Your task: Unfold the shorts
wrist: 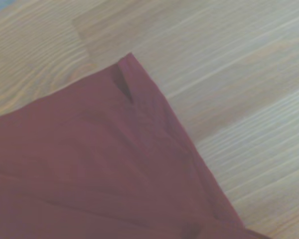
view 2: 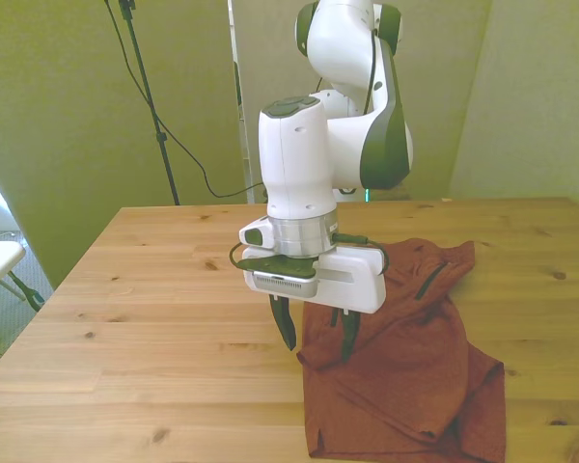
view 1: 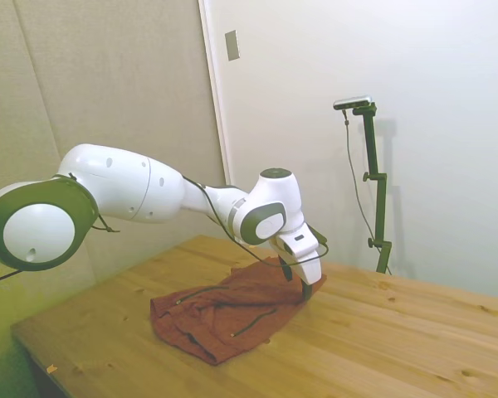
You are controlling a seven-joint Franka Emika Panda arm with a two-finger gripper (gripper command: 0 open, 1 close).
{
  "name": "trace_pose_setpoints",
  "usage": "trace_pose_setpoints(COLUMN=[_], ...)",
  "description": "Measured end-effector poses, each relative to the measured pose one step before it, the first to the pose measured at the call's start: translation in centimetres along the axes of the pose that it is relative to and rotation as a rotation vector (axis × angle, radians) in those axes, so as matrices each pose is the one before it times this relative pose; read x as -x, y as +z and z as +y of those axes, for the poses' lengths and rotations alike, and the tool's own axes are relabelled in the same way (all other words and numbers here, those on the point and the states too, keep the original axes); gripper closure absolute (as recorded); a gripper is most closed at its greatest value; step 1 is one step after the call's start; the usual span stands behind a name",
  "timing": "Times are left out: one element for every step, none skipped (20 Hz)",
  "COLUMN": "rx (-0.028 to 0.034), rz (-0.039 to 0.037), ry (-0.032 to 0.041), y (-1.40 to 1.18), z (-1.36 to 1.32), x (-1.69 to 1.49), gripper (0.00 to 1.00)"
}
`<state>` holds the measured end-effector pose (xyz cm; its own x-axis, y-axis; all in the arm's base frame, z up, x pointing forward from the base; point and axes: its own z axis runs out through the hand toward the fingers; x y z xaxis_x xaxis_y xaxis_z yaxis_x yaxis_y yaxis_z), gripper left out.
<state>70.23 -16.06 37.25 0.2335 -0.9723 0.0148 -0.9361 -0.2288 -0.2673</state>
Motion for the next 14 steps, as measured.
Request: trace_pose_setpoints(rx=[0.00424,0.00403,0.0025,0.00191,0.00274,-0.00084,0.00002,0.00013,0.00015,0.00025,0.00016,0.00018,0.00023,0.00011], rz=[-0.00165,-0.00125,-0.00014,0.00031,-0.00048,0.00089,-0.00044,-0.00056,-0.00063,-0.0007,-0.00063,-0.00062,-0.00052,-0.00041], ry=[0.00102,0.00079,0.00099,0.00116,0.0008,0.00009,-0.00054,-0.00061,-0.00064,-0.00057,-0.00045,-0.00047,-0.00044,-0.00028], y=[0.248,0.249,0.237,0.275,0.294,0.066,0.016,0.021,0.032,0.035,0.026,0.031,0.03,0.019], z=[0.124,0.115,0.076,0.072,0.069,-0.017,-0.015,-0.009,-0.014,-0.011,-0.01,-0.01,-0.008,-0.006], x=[-0.011,-0.009,-0.056,-0.072,-0.041,-0.03,0.037,0.035,0.04,0.044,0.037,0.035,0.029,0.022], gripper=[1.0,1.0,1.0,1.0,1.0,1.0,1.0,1.0,1.0,1.0,1.0,1.0,1.0,1.0])
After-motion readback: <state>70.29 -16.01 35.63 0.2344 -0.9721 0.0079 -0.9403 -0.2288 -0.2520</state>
